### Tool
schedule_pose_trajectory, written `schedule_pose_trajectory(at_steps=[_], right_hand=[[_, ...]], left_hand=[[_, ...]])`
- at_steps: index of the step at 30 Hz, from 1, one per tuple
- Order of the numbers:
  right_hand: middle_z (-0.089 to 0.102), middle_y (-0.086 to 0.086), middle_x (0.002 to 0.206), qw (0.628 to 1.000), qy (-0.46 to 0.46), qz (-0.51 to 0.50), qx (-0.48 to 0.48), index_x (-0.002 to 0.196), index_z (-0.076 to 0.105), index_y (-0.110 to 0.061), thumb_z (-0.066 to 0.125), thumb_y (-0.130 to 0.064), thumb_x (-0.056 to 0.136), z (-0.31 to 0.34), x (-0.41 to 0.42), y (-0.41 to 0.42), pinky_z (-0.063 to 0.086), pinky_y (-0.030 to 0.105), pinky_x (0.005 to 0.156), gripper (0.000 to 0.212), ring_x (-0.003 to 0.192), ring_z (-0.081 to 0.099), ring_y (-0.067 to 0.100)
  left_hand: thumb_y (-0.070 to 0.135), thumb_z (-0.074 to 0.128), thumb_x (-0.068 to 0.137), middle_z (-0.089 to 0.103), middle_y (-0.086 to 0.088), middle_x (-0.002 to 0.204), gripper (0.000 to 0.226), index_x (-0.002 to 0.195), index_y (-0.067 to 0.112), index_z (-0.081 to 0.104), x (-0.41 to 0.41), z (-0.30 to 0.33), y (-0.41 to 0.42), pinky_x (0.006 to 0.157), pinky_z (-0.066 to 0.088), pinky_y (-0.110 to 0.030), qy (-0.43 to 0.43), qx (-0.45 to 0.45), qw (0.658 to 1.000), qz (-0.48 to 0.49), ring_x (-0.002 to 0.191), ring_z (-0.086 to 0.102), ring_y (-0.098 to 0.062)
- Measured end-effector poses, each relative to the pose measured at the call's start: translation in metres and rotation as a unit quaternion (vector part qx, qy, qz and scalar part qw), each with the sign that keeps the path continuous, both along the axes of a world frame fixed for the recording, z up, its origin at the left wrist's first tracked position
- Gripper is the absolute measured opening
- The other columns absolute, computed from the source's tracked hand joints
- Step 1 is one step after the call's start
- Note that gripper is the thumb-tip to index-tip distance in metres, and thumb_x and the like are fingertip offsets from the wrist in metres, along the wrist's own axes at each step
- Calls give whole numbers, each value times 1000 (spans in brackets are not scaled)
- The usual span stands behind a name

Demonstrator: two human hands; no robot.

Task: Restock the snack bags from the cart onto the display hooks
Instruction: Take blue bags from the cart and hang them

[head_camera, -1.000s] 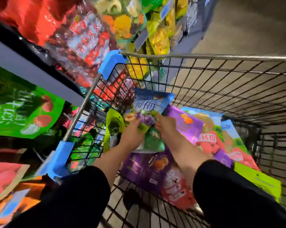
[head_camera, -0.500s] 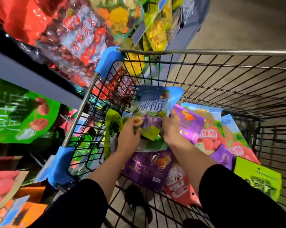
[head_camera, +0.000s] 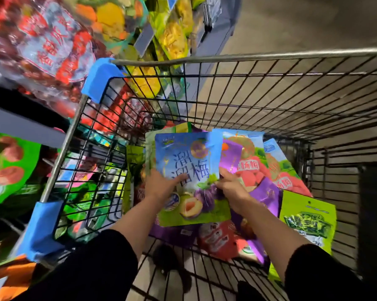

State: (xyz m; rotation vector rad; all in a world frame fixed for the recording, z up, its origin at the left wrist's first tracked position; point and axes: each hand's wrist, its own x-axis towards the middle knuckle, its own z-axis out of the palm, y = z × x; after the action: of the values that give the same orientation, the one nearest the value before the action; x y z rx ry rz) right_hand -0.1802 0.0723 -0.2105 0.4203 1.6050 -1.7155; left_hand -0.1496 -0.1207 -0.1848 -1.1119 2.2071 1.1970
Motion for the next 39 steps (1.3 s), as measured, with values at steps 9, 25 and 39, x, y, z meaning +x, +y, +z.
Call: schedule_pose_trajectory(at_steps=[9, 25, 39], right_hand=[[68, 7, 96, 925, 205, 108, 301, 119, 62, -7, 61, -6, 88, -34, -79, 1, 45, 18, 73, 31, 91, 62, 21], [67, 7, 86, 895, 166, 296, 291, 92, 68, -11, 71, -32, 84, -52, -118, -6, 40, 27, 69, 22, 80, 60, 24], [66, 3, 85, 921, 329, -44, 206, 112, 54, -10, 69, -4, 84, 73, -42, 81, 53, 51, 70, 33, 69, 59, 19]], left_hand=[[10, 80, 76, 68, -11, 94, 23, 94, 9, 65, 8, 13, -8, 81, 55, -45, 49, 35, 988, 140, 86, 66, -29], [29, 84, 65, 70, -16, 98, 47, 99, 3, 64, 17, 1, -13, 80, 55, -54, 31, -19, 979, 199, 88, 67, -34], [46, 75, 53, 71, -8, 99, 65, 107, 12, 63, 34, 97, 15, 83, 55, -51, 197, 46, 964, 173, 90, 68, -29]])
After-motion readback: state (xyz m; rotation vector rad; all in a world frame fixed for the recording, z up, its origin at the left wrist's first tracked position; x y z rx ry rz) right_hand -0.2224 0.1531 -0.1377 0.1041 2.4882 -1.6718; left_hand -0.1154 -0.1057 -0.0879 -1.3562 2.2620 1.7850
